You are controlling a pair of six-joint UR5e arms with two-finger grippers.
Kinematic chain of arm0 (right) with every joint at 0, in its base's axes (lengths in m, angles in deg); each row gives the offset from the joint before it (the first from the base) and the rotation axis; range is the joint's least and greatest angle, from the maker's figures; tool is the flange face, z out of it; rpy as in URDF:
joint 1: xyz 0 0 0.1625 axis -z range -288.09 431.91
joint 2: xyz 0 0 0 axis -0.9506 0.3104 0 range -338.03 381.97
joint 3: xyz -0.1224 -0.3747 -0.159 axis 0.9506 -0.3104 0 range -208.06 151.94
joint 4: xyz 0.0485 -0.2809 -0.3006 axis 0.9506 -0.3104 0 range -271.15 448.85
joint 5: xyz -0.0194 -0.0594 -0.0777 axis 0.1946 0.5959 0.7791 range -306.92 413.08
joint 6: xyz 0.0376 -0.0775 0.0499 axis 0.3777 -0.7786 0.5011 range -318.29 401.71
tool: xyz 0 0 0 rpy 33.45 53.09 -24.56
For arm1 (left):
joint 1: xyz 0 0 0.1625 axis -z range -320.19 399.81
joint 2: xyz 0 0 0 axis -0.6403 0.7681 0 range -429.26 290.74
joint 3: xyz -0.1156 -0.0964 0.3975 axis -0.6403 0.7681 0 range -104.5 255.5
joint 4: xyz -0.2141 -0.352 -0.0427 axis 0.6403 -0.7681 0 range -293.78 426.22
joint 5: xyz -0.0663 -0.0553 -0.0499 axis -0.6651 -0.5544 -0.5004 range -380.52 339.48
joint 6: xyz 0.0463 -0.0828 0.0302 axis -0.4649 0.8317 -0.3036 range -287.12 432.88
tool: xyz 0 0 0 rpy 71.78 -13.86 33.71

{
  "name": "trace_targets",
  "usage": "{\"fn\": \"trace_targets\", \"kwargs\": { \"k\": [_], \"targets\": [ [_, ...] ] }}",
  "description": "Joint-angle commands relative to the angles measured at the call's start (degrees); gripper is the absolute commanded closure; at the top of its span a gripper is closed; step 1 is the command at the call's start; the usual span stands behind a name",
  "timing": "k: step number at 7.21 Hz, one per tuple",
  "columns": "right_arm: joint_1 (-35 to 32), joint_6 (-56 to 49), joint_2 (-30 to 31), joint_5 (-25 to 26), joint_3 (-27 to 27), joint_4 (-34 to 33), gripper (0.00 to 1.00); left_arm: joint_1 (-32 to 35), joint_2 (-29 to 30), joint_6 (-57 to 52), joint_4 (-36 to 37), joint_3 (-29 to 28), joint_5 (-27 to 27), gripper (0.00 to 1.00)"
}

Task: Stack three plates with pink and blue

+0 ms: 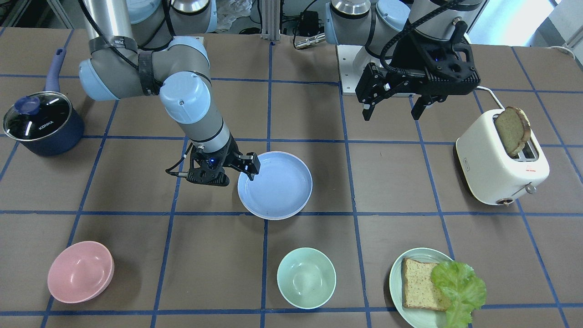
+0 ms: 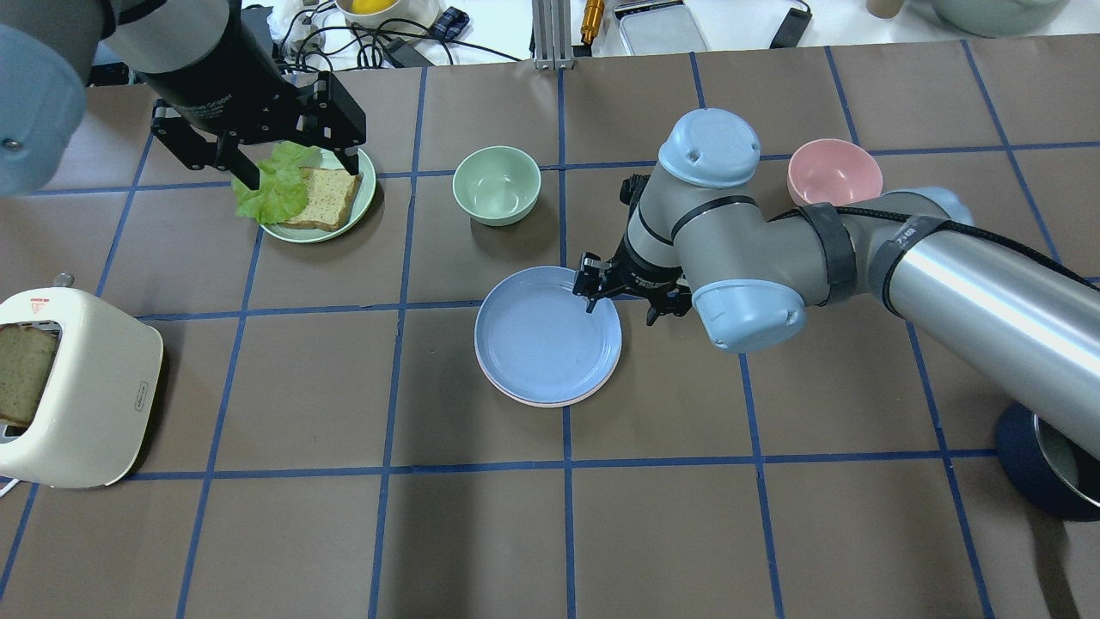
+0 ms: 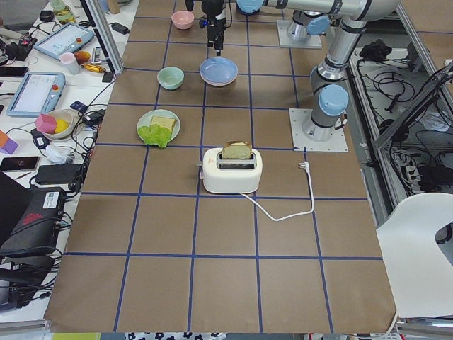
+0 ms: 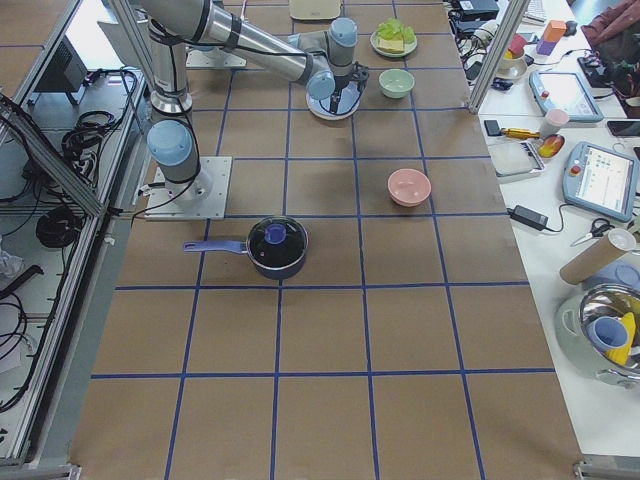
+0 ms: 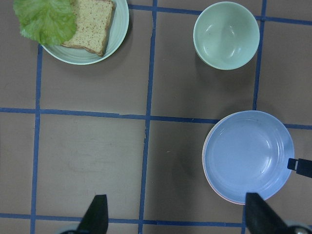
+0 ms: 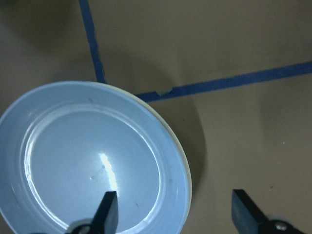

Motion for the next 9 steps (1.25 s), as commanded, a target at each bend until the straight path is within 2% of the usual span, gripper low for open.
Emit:
{"fn": "trace_targets", "kwargs": {
  "k": [1, 4, 7, 9],
  "targets": [
    [1.6, -6.3, 1.4, 1.0, -5.6, 4.7, 0.12, 0.0, 0.0, 0.0, 0.0, 0.0, 0.0, 0.00],
    [4.2, -16.2, 5.4, 10.5, -12.5, 13.8, 0.11, 0.0, 0.0, 0.0, 0.0, 0.0, 0.0, 0.00],
    [10.8, -24.2, 9.6, 14.0, -16.0, 25.4, 0.06, 0.0, 0.0, -0.1, 0.0, 0.0, 0.0, 0.00],
    [11.0, -25.1, 11.9, 15.5, -18.0, 31.4, 0.02, 0.0, -0.1, -0.1, 0.0, 0.0, 0.0, 0.00]
  ]
}}
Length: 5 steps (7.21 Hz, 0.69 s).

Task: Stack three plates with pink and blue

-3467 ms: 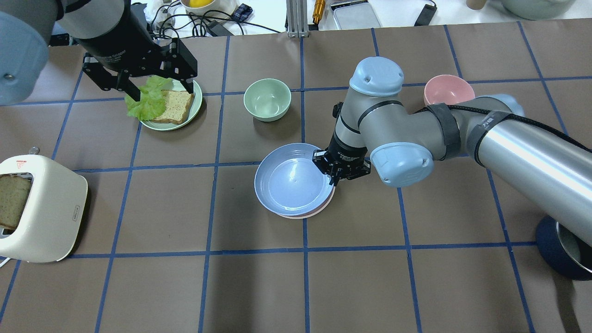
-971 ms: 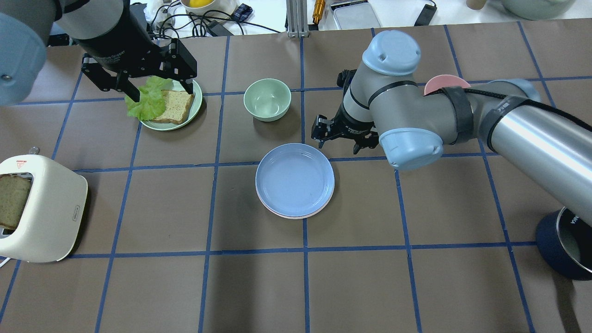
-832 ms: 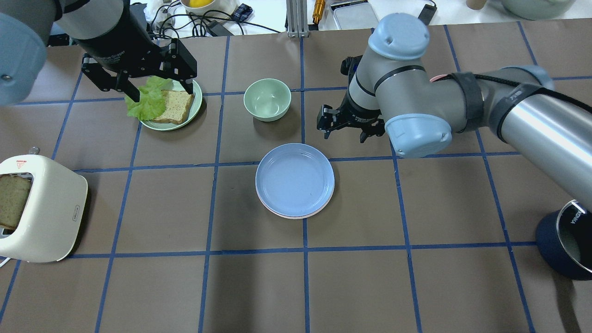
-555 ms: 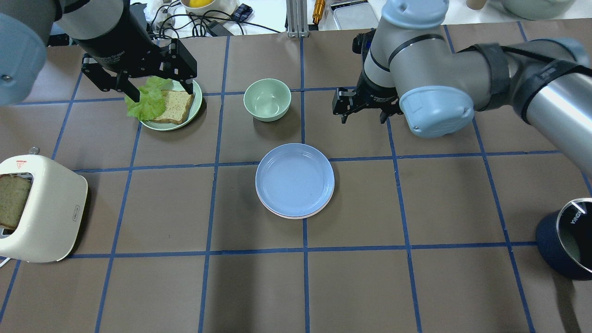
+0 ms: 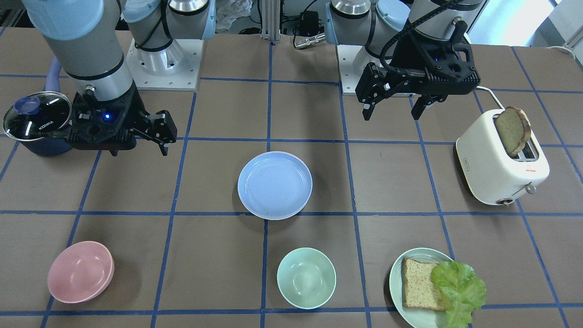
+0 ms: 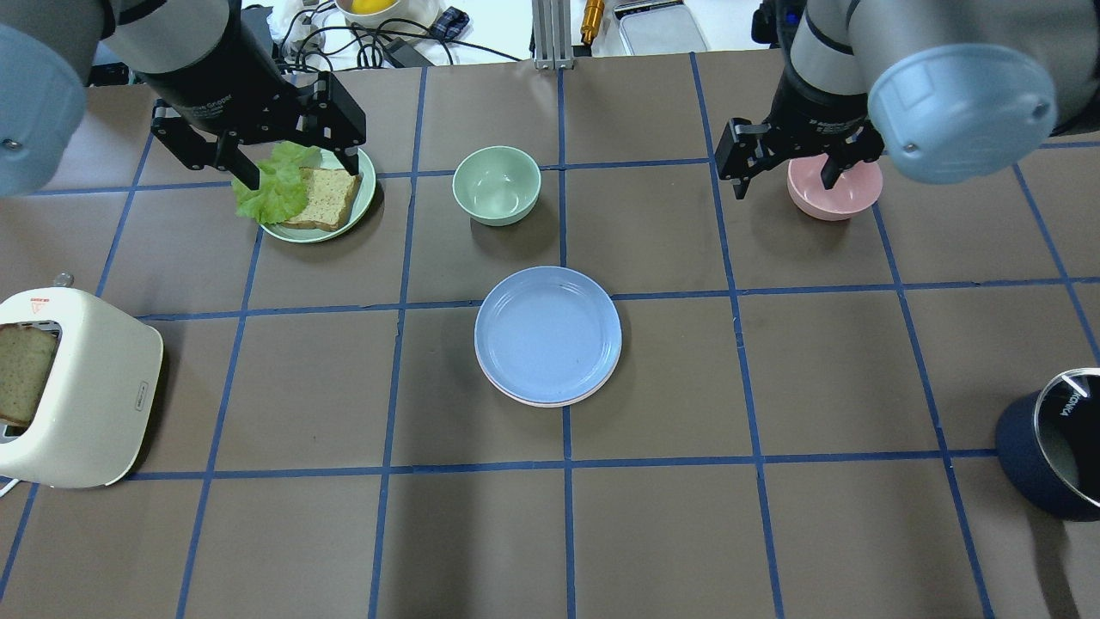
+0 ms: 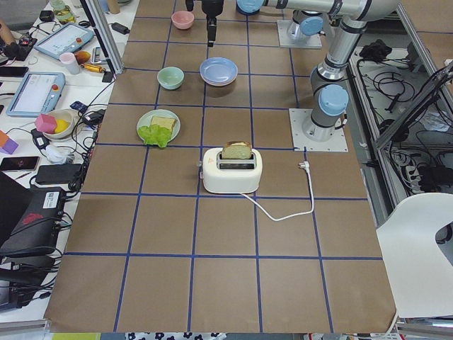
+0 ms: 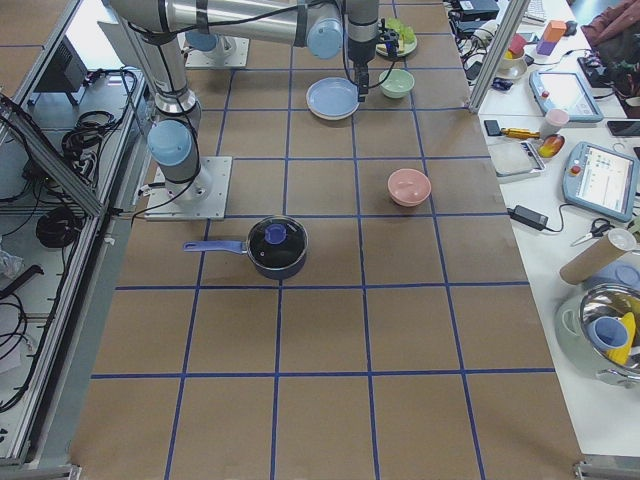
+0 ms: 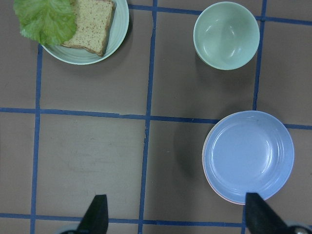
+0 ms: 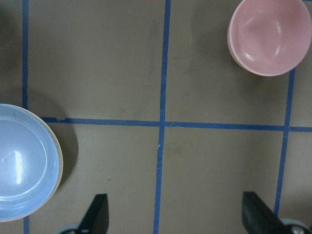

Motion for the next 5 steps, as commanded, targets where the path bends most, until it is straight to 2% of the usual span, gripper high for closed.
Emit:
{"fn": "trace_targets", "kwargs": {
  "k": [1, 3, 5],
  "targets": [
    [0.4, -0.7, 1.7, 0.8, -3.1, 7.1, 0.00, 0.0, 0.0, 0.0, 0.0, 0.0, 0.0, 0.00],
    [0.4, -0.8, 1.8, -1.2, -5.9, 10.5, 0.00, 0.0, 0.0, 0.0, 0.0, 0.0, 0.0, 0.00],
    [0.2, -0.8, 2.3, -3.2, -6.2, 11.7, 0.00, 0.0, 0.1, -0.8, -0.9, -0.1, 0.3, 0.00]
  ]
}}
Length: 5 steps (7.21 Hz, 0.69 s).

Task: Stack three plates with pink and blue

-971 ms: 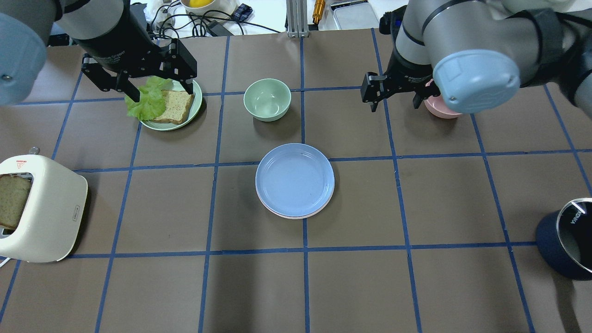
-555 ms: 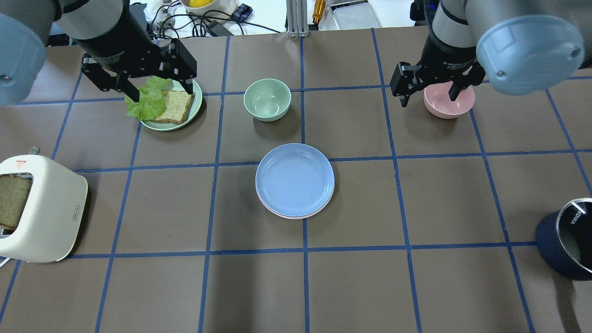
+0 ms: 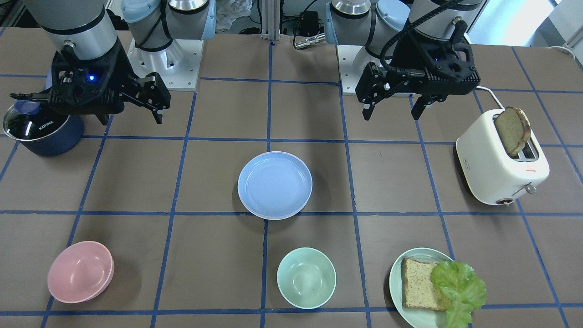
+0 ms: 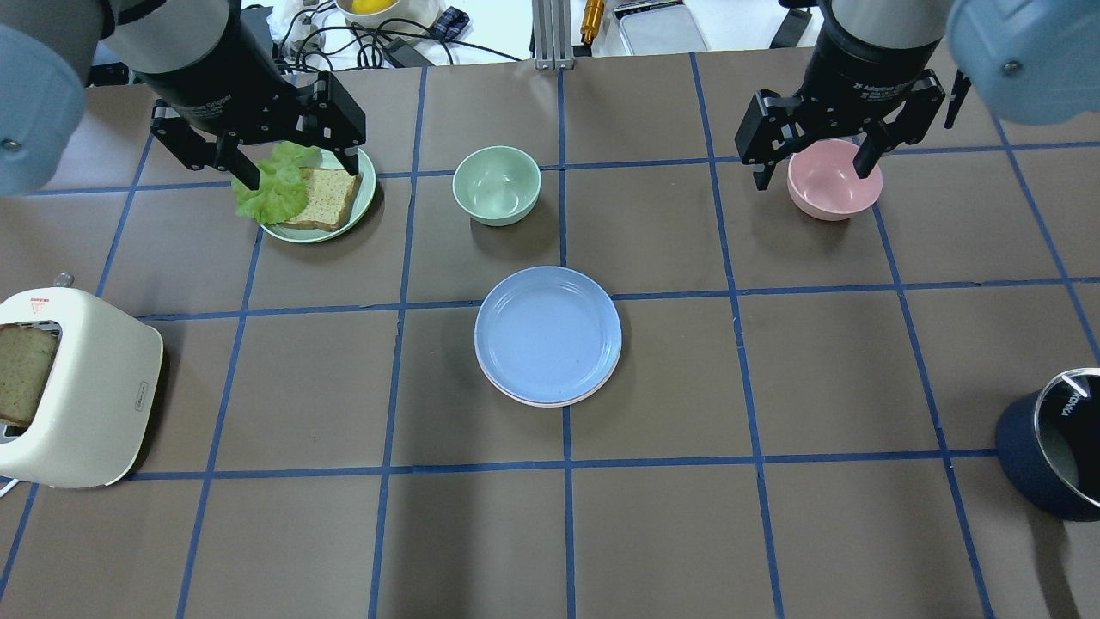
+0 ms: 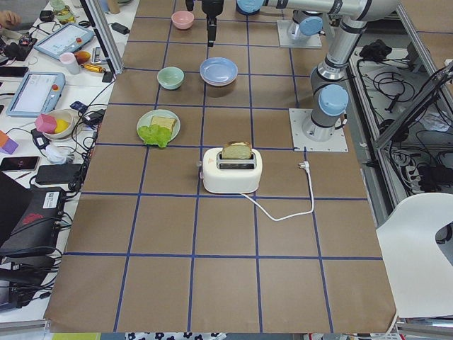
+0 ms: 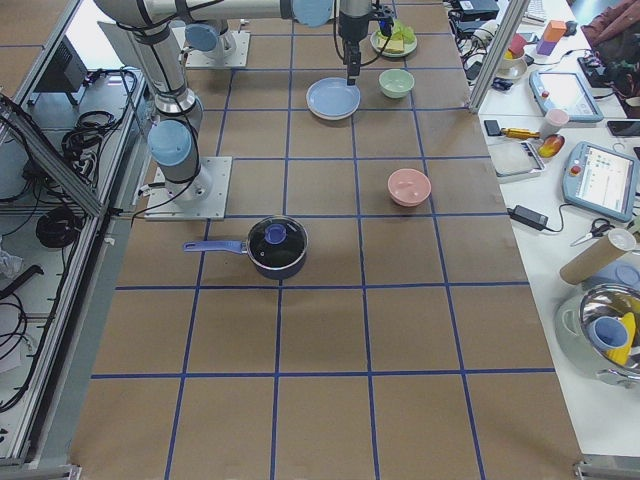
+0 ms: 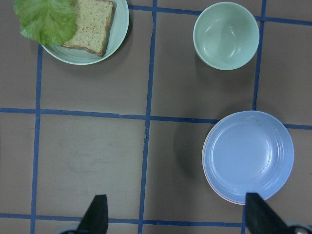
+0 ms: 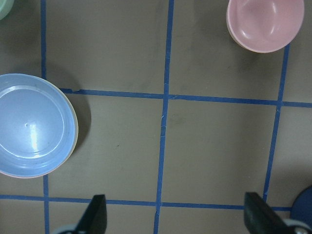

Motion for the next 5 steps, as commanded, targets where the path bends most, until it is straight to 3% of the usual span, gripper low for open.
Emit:
{"fn": "trace_targets", "kwargs": {
  "k": [1, 5],
  "targets": [
    [-0.1, 0.0, 0.8, -1.0, -0.4, 1.8, 0.00, 0.0, 0.0, -3.1, -4.0, -0.7, 0.1, 0.00],
    [-0.6, 0.5, 1.5, -1.0, 0.3, 2.9, 0.00, 0.0, 0.0, -3.3, -5.6, -0.9, 0.0, 0.00]
  ]
}}
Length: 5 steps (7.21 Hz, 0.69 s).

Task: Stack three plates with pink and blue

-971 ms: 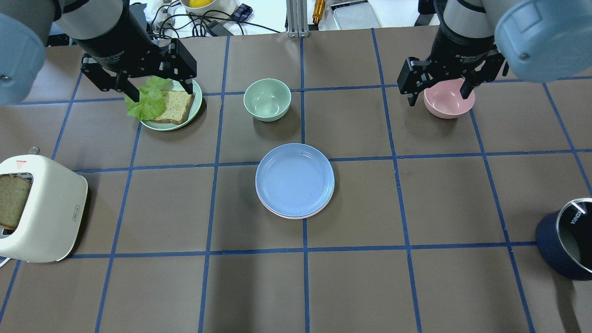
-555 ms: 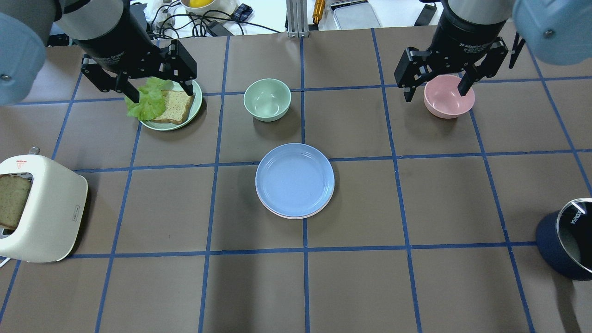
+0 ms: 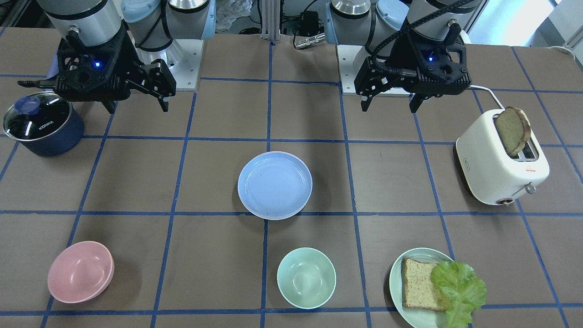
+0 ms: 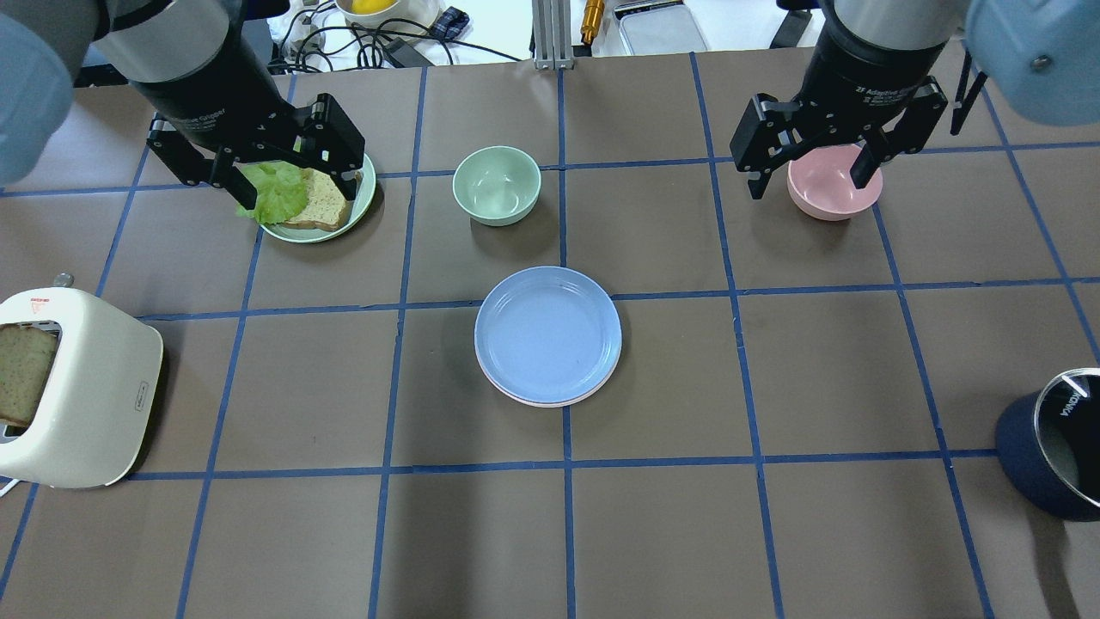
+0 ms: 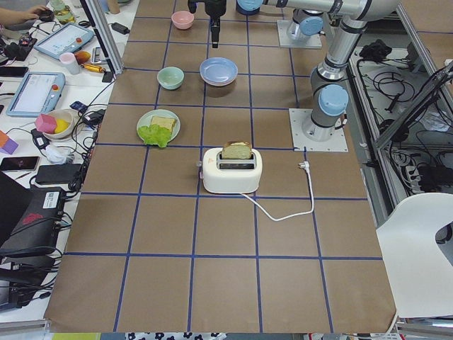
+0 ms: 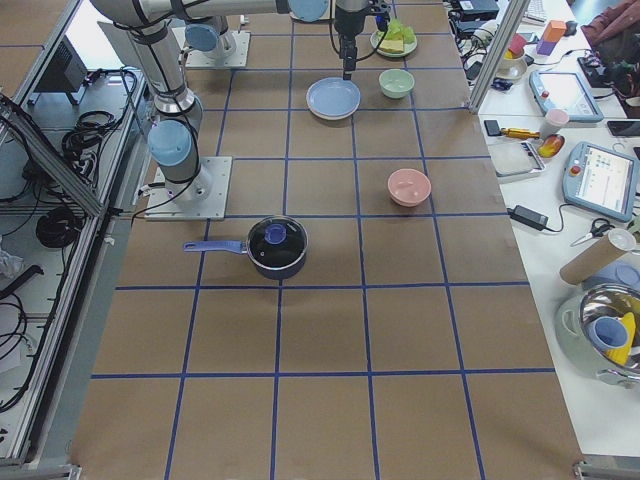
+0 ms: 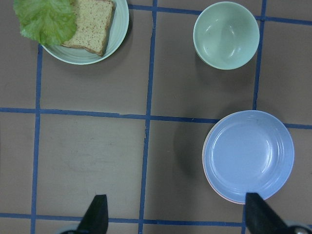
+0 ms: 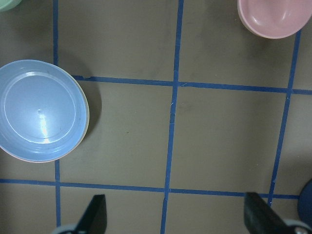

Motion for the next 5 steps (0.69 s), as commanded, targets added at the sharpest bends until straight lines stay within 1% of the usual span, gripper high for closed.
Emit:
{"fn": "trace_targets", "kwargs": {
  "k": [1, 5],
  "targets": [
    [-0.1, -0.1, 0.0, 0.0, 0.3, 0.0, 0.00, 0.0, -0.1, 0.0, -0.1, 0.0, 0.0, 0.00],
    [-0.1, -0.6, 0.0, -0.2, 0.2, -0.1, 0.00, 0.0, -0.1, 0.0, -0.1, 0.0, 0.0, 0.00]
  ]
}}
